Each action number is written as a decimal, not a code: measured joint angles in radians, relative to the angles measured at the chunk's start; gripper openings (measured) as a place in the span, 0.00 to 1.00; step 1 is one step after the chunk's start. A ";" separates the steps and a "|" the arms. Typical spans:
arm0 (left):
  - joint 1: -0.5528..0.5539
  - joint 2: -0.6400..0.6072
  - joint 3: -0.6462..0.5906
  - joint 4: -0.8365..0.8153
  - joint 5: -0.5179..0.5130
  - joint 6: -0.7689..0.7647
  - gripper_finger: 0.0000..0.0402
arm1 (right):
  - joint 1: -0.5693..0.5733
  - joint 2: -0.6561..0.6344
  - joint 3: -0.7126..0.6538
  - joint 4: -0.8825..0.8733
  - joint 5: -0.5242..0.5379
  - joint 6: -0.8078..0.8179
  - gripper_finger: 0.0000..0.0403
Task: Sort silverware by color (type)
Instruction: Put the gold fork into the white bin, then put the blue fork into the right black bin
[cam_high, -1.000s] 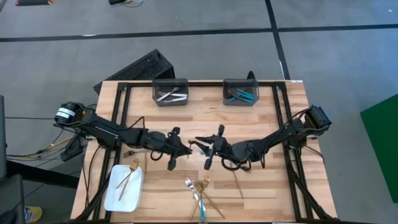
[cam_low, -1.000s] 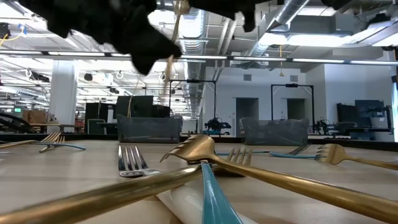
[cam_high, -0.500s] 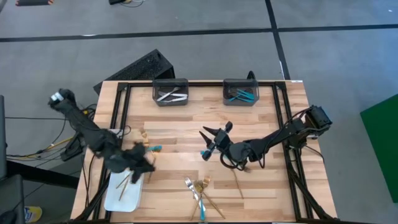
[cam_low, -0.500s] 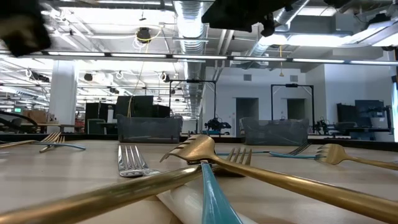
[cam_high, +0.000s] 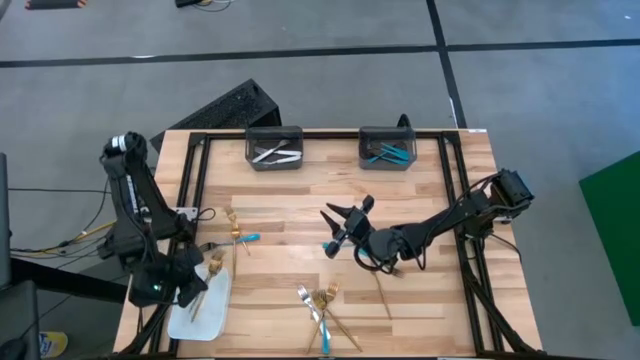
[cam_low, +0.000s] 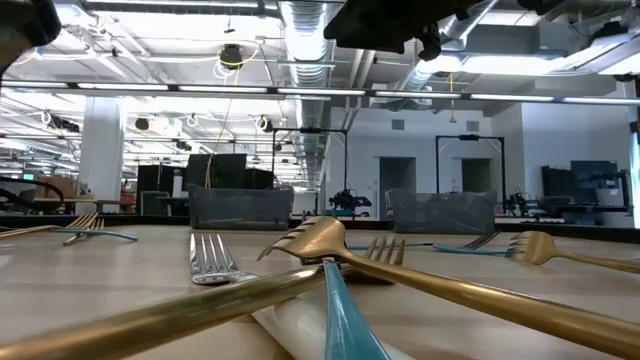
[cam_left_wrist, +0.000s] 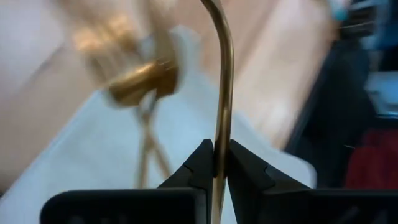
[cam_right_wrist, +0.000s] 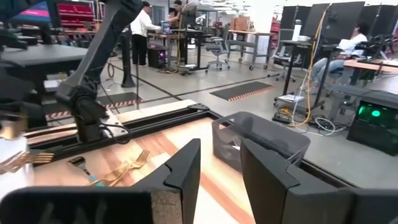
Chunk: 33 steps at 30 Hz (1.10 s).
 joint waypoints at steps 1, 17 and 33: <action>-0.005 0.011 0.000 -0.020 0.016 -0.033 0.06 | 0.001 0.000 0.000 0.000 0.000 0.012 0.35; -0.007 0.027 0.000 -0.090 0.019 -0.057 0.28 | 0.045 0.000 0.000 -0.204 -0.003 0.024 0.30; 0.228 -0.031 0.000 0.046 -0.397 0.597 0.29 | 0.127 -0.031 0.001 -1.000 -0.612 1.128 0.18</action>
